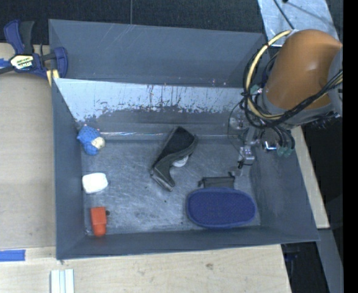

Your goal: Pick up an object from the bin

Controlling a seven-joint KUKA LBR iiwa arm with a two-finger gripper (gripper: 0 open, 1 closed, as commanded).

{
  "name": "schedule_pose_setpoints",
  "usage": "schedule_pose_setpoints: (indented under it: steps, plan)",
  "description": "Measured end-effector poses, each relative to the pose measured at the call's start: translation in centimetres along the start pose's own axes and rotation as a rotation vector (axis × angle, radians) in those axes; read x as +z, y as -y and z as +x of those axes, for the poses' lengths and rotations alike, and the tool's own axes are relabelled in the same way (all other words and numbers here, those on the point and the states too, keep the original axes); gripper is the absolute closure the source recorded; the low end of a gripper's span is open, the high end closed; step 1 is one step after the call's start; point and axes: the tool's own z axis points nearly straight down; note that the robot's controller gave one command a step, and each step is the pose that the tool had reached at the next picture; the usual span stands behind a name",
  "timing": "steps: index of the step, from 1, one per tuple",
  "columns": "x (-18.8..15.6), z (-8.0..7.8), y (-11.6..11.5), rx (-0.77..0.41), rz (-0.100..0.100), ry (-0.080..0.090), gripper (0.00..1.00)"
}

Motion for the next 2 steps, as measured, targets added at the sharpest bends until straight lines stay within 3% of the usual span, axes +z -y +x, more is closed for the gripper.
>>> schedule_pose_setpoints:
  steps: [1, 2]
  plan:
    - [12.4, 6.8, 0.3, -0.041, 0.001, 0.008, 0.00]
    - [9.2, 8.4, -5.4, -0.553, 0.001, 0.009, 0.00]
